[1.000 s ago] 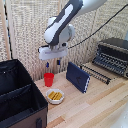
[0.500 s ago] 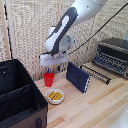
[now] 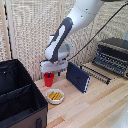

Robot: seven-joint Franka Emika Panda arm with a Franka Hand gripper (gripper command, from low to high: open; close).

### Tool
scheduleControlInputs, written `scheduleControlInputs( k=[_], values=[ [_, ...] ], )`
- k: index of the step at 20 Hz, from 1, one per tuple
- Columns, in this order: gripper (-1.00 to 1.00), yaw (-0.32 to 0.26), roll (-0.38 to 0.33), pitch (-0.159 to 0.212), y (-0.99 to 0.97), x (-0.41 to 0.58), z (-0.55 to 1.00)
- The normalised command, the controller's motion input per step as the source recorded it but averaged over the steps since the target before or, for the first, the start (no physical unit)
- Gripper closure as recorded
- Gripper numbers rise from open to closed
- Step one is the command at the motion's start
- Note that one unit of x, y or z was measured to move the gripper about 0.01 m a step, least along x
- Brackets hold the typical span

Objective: Kindly spot and seek the red cup placed ahead of you. Cautiously adjust your gripper towards the red cup, gripping it gently. Find the after-storage area of the caddy. Relocate the red cup in your grip over the rear portion and softly release it into the compartment.

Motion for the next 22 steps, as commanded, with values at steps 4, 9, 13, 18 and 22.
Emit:
scheduleControlInputs(
  k=[4, 9, 13, 18, 22],
  values=[
    [1.00, 0.000, -0.057, 0.043, 0.17, 0.099, -0.06],
    [1.00, 0.001, -0.030, 0.005, 0.06, 0.010, -0.01],
    [1.00, -0.049, -0.023, -0.027, 0.10, 0.010, 0.00],
    [1.00, -0.103, -0.019, 0.000, 0.16, 0.000, 0.02],
    [1.00, -0.139, 0.000, 0.046, 0.26, 0.000, 0.08]
  ],
)
